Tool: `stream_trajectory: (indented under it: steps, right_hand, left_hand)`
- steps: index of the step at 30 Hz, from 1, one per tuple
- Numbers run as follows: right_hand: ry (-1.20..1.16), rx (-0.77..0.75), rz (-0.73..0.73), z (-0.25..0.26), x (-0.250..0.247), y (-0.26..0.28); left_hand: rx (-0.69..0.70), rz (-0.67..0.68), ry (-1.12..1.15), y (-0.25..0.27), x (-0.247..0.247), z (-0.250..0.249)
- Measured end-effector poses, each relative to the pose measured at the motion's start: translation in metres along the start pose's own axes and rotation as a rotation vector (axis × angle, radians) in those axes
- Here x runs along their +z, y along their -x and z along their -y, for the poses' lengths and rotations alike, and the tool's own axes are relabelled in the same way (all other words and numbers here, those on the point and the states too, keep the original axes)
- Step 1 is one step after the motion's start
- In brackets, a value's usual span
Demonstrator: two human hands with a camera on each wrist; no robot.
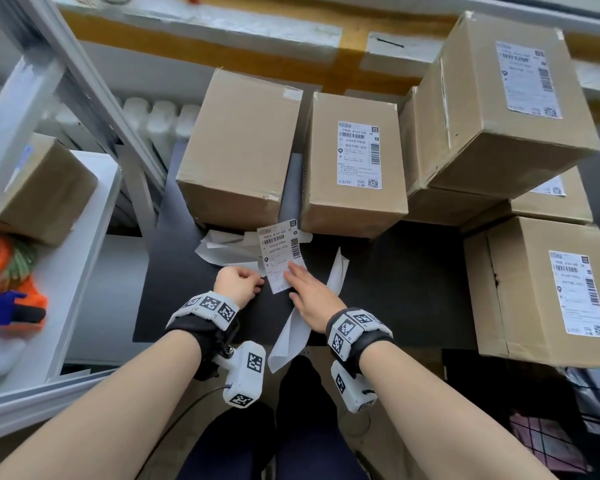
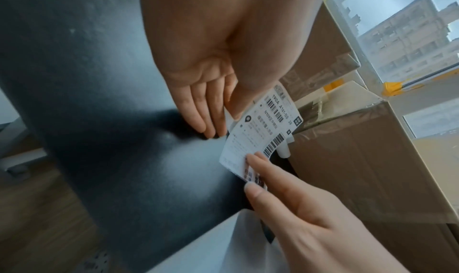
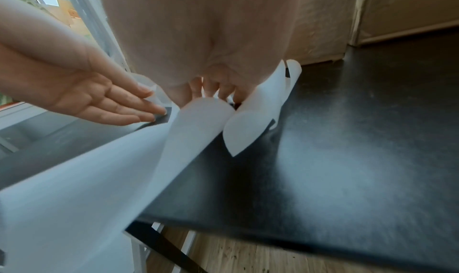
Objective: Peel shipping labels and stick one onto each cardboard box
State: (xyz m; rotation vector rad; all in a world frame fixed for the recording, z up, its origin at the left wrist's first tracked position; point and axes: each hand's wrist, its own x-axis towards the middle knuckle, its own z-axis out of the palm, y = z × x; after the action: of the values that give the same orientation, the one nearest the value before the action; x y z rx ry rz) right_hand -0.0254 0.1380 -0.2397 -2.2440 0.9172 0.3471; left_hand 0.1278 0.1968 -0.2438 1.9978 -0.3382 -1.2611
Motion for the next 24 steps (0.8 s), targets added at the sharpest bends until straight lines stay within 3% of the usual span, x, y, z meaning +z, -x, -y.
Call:
stream_trajectory:
  steps: [7,15,24]
  right_hand:
    - [-0.088,0.025,0.024,-0.002,-0.014,-0.01]
    - [-0.157,0.016,0.043,-0.003,-0.017,-0.006]
    - [-0.147,-0.008,-0.044,0.008,-0.035,0.0]
  left_hand:
    - [-0.068,0.036,-0.034,-0.006,0.01,-0.008]
    - [-0.094,-0.05,0.053,-0.005,0.022,-0.014]
    - [-0.069,0.008,0.133,0.01,0.017,-0.03]
